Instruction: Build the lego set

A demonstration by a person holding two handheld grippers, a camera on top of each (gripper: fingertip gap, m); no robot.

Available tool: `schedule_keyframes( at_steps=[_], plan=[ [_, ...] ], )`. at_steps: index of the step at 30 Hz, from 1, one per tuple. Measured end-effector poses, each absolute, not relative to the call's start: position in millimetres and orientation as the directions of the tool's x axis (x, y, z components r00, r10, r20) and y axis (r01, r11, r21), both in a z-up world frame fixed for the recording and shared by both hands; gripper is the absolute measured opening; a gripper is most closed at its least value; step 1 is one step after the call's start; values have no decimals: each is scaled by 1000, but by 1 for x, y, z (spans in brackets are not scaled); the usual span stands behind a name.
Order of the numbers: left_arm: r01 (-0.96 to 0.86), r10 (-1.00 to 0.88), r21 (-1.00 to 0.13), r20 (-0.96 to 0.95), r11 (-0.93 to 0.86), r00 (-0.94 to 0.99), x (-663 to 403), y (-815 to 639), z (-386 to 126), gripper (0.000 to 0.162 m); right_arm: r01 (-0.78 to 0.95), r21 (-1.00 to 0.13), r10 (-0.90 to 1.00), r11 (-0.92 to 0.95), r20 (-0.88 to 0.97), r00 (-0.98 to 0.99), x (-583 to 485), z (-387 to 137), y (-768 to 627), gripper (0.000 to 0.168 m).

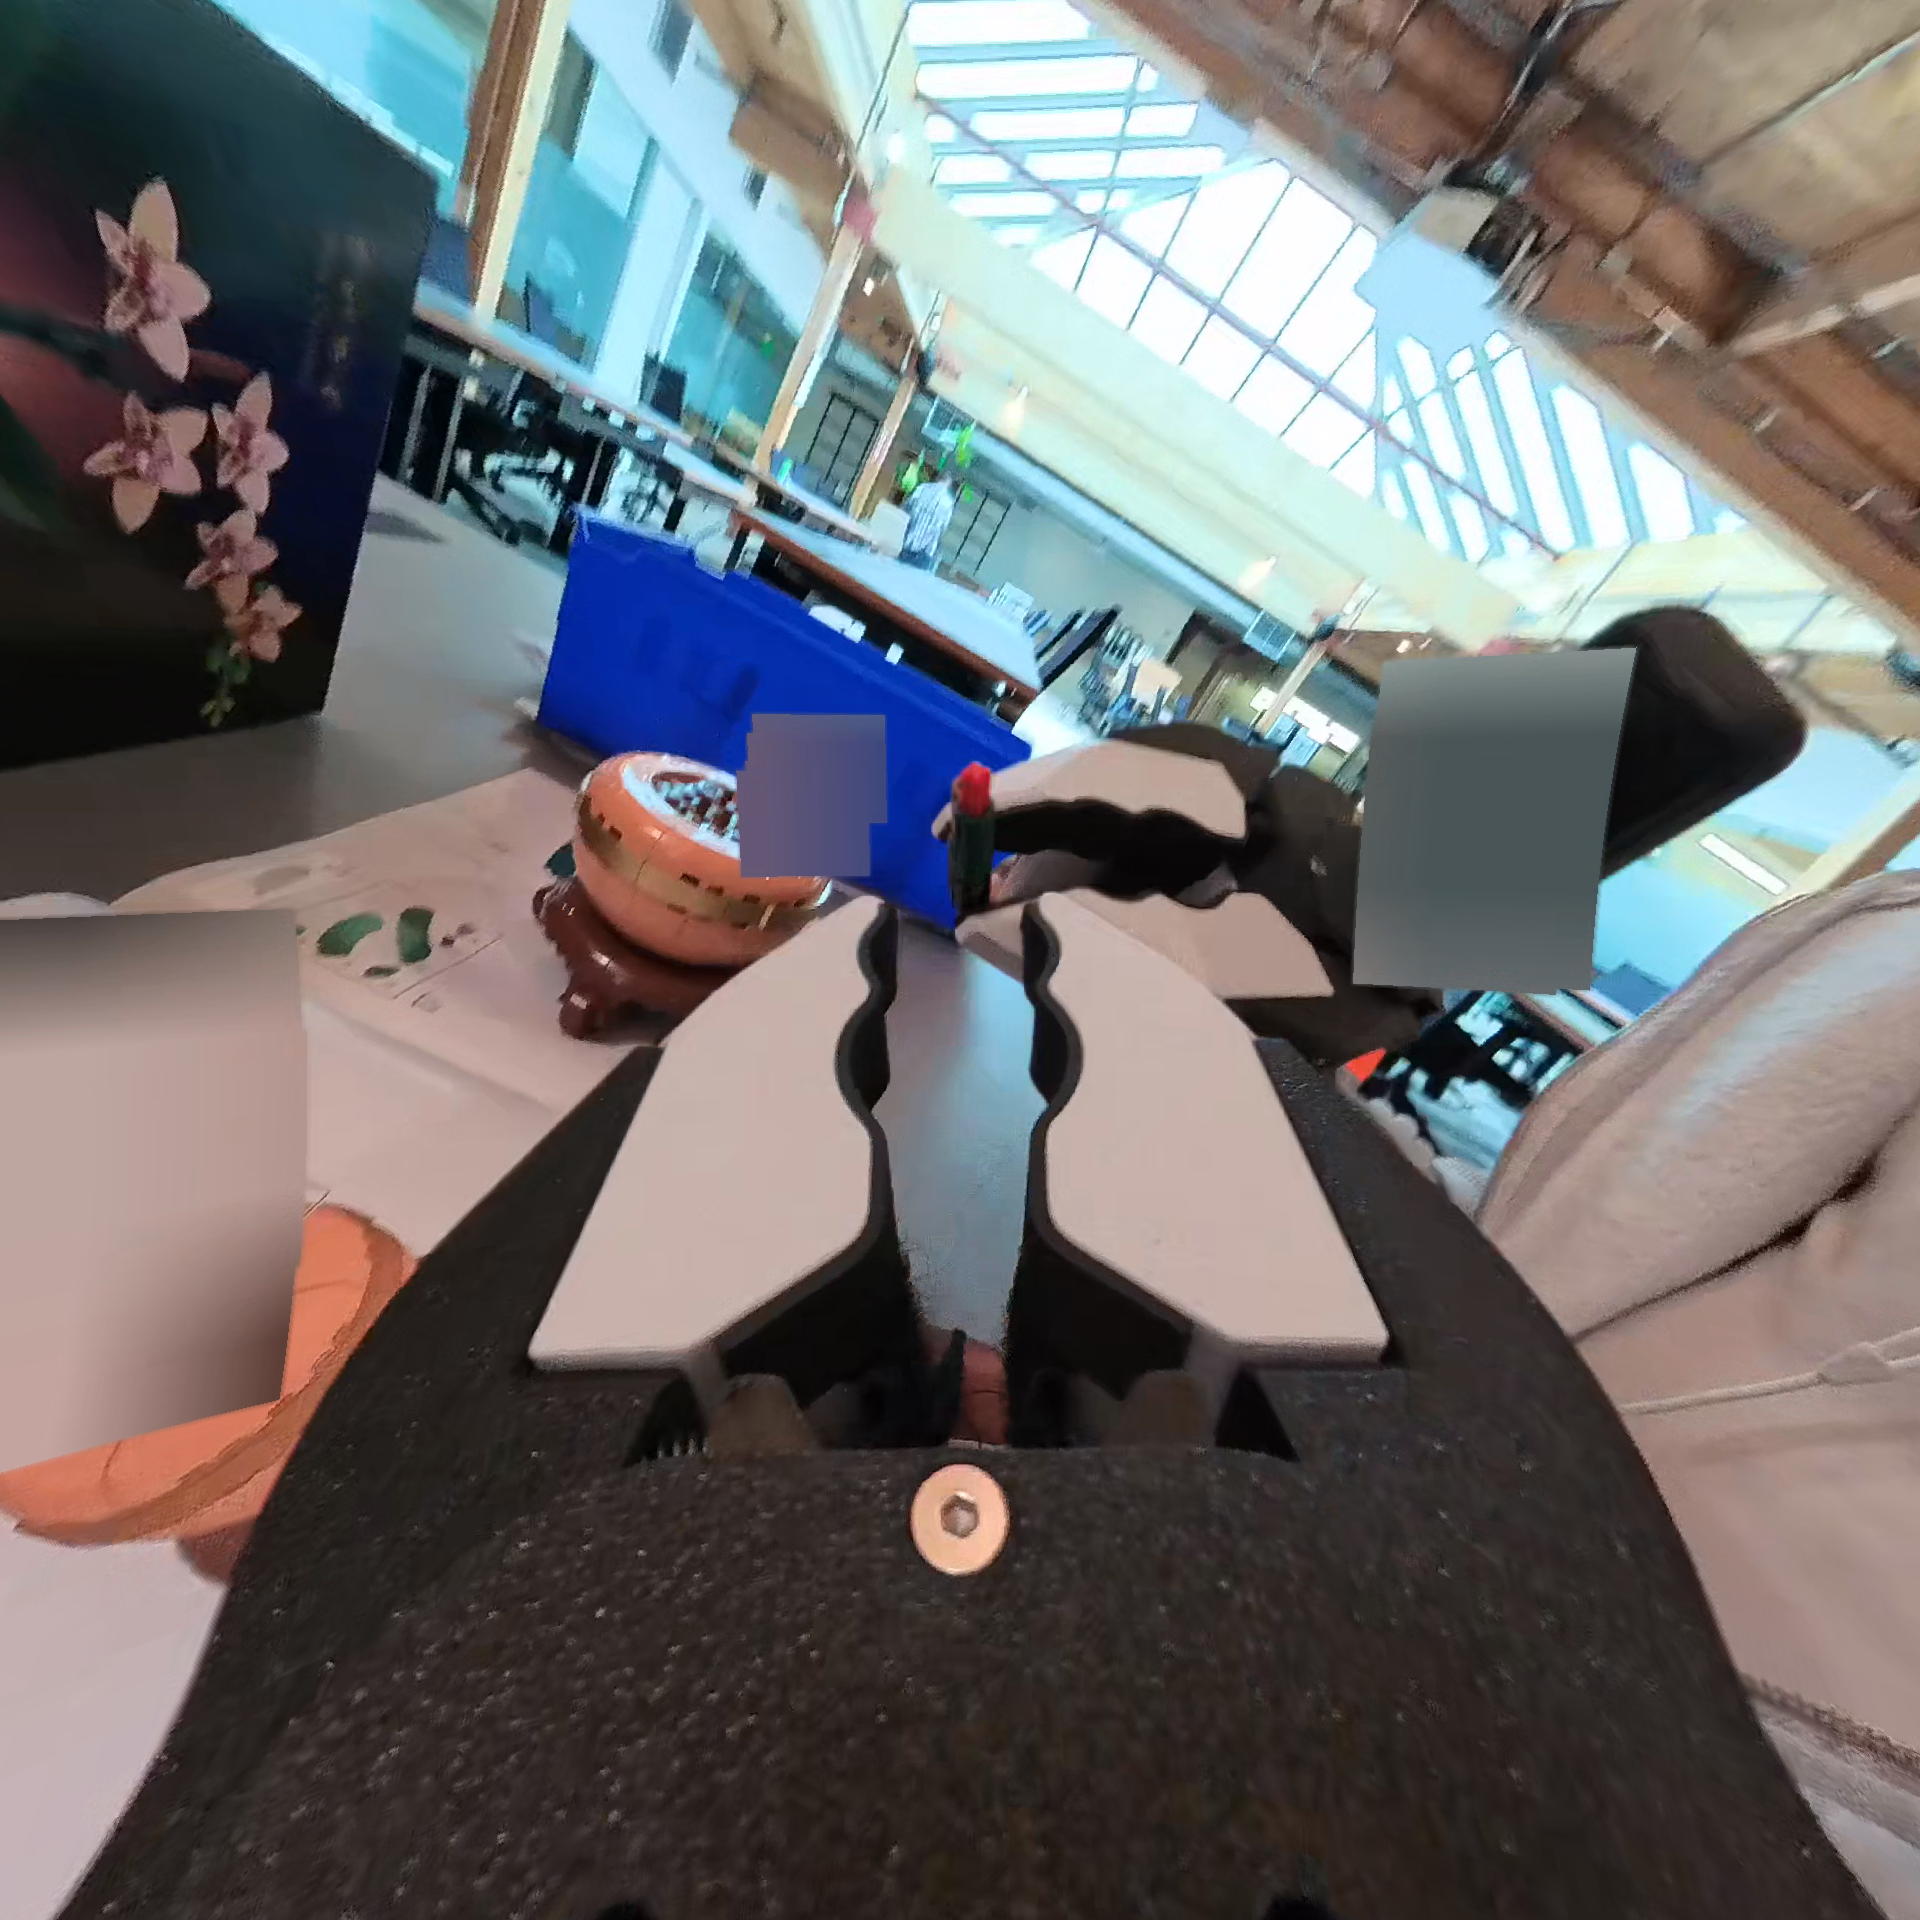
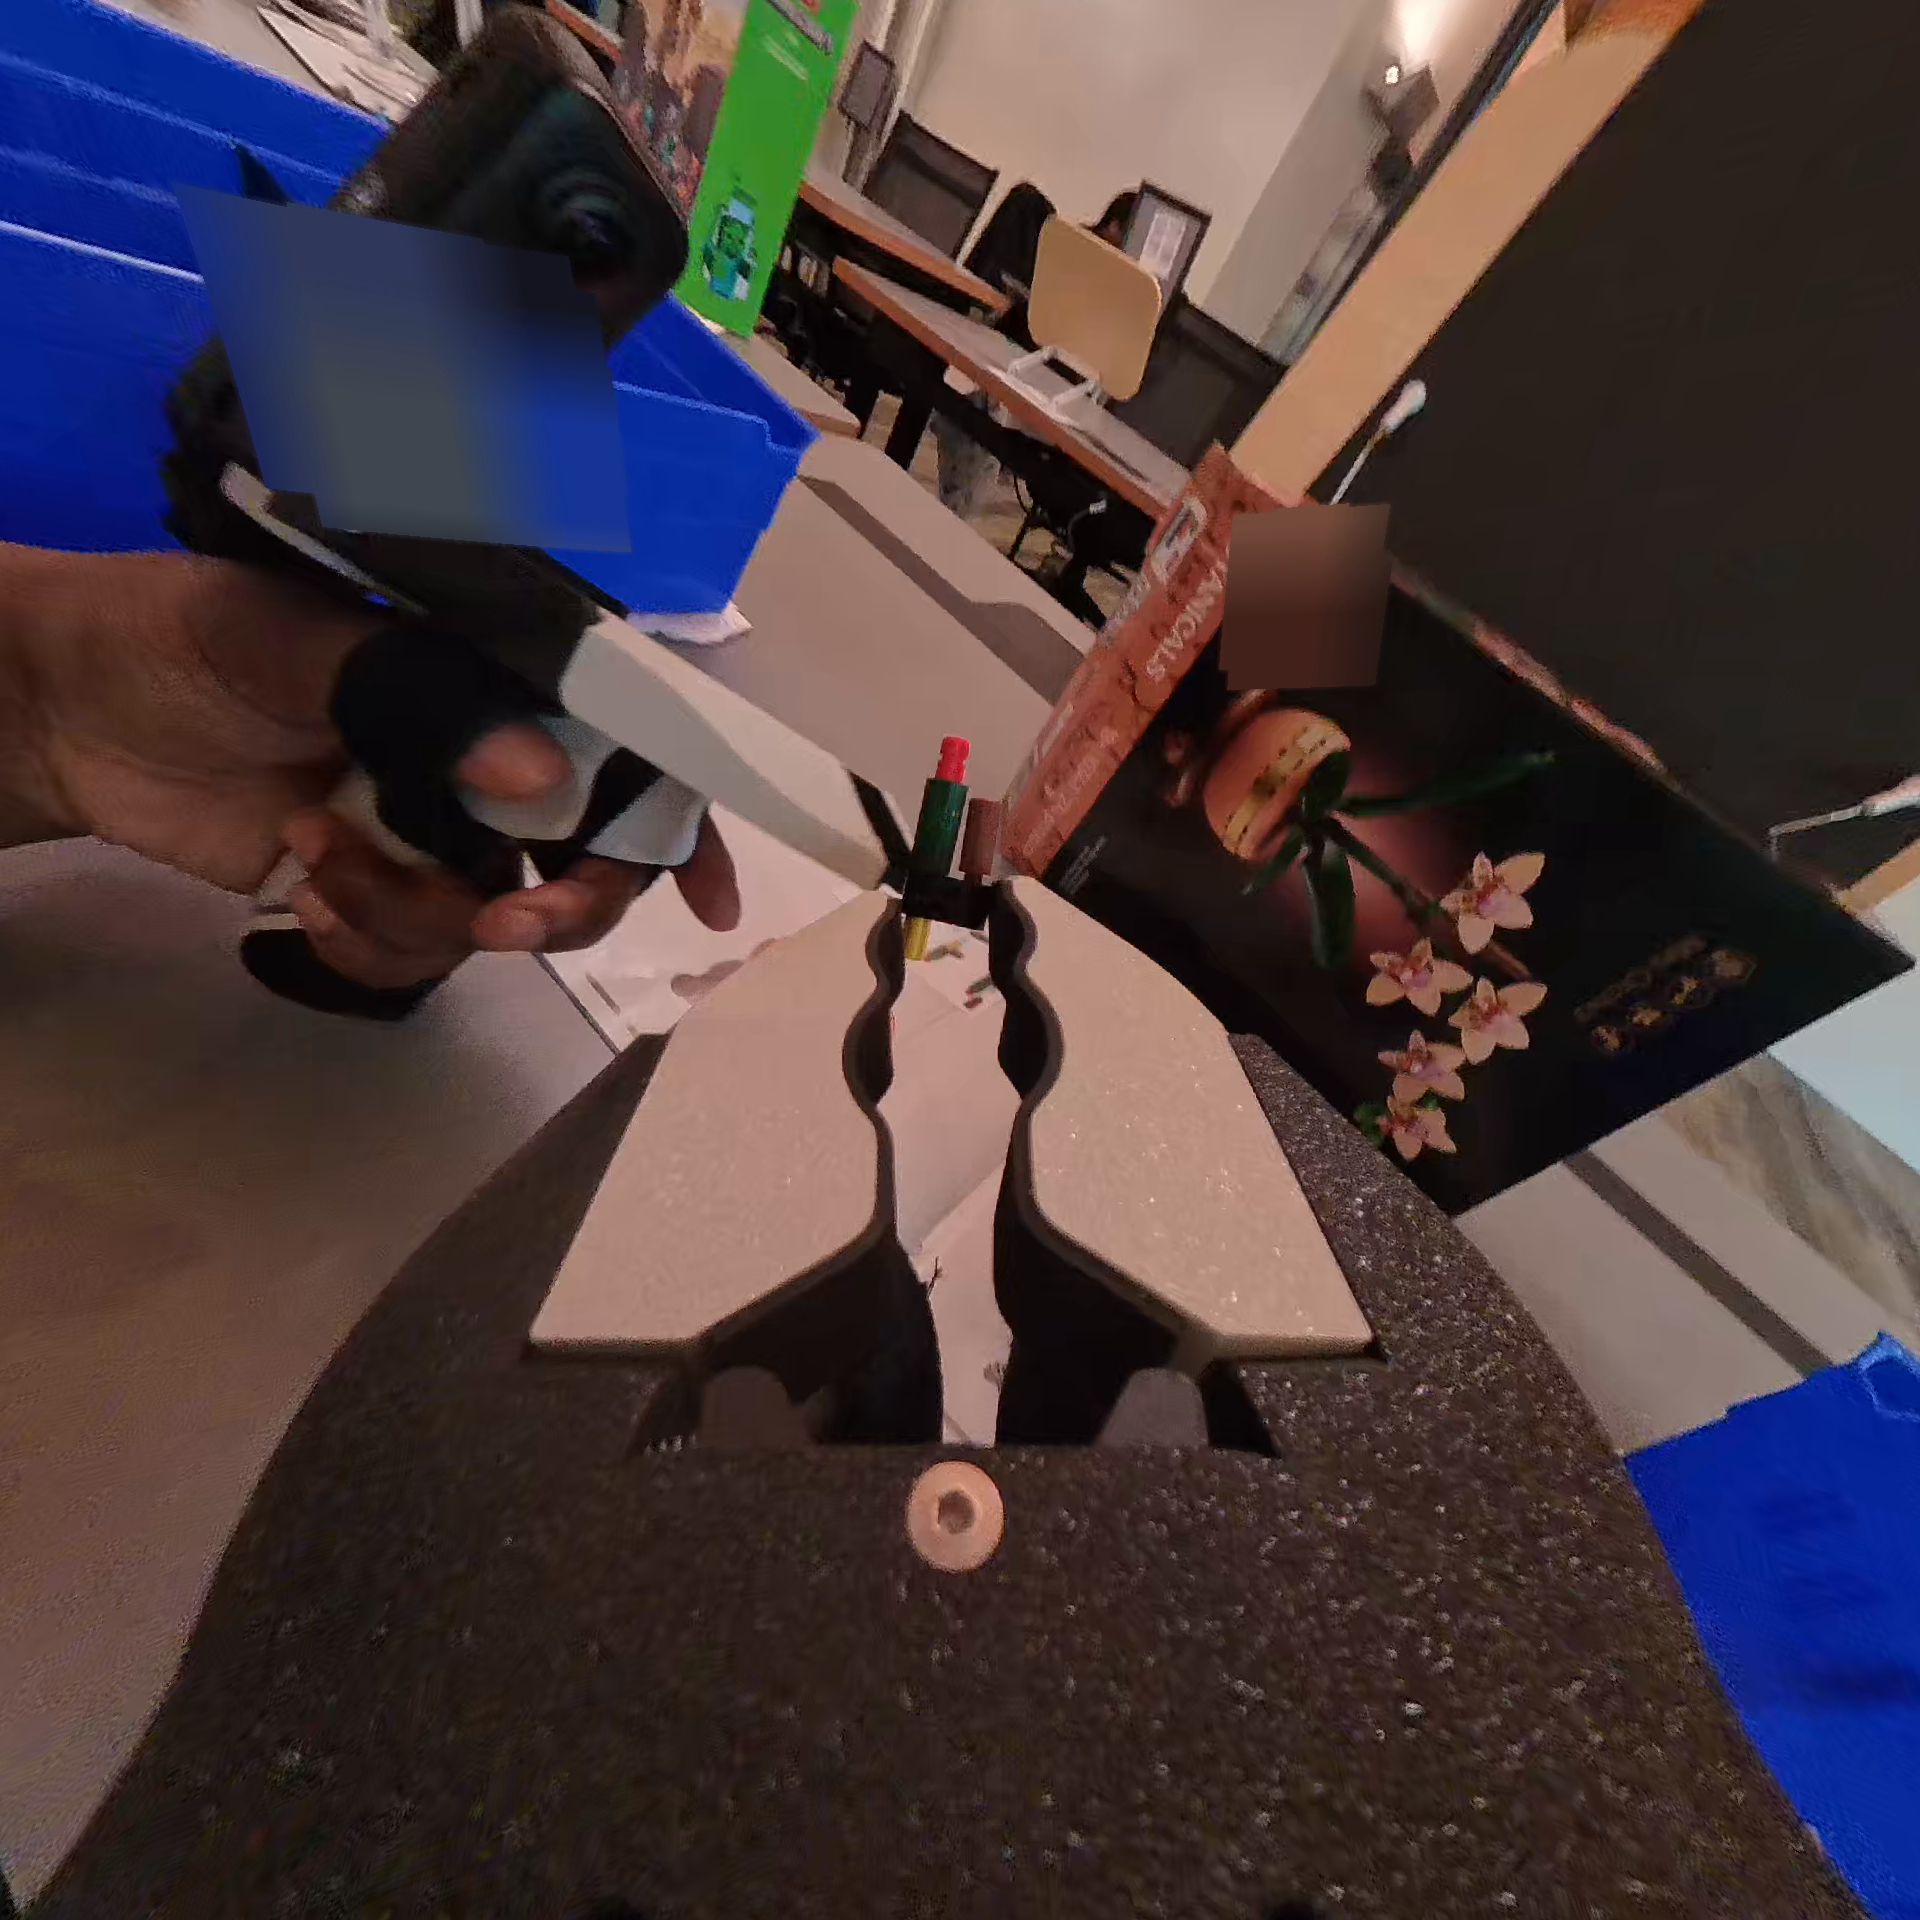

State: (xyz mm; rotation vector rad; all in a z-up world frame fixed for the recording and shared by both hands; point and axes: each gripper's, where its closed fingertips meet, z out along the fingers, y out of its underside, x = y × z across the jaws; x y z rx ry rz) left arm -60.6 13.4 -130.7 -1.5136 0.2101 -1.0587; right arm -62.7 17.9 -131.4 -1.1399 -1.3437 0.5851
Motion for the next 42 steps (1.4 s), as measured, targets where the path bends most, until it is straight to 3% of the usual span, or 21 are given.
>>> schedule_keyframes(
  at_steps=[11,16,21,28,34,42],
  plan=[
    [457,-764,-856,458,-241,455,-59,-3,-114,6,205,-860,863,467,494,109,-66,-118,-6,16],
    [375,-841,-894,389,-245,377,-55,-24,-111,6,164,-973,972,163,130,-195,-46,-111,-14,24],
    [251,-888,-937,320,-244,331,-38,-39,-119,6,324,-939,848,-117,-264,-459,-37,-115,-38,21],
    [201,-894,-947,305,-249,327,-32,-42,-125,6,357,-932,845,-61,-239,-479,-38,-129,-41,7],
    [174,-884,-954,294,-246,364,-32,-38,-129,17,258,-946,827,-197,-302,-474,-39,-118,-34,7],
    [196,-892,-954,285,-228,351,-31,-40,-125,6,253,-943,819,-217,-317,-479,-40,-122,-38,7]
  ],
)
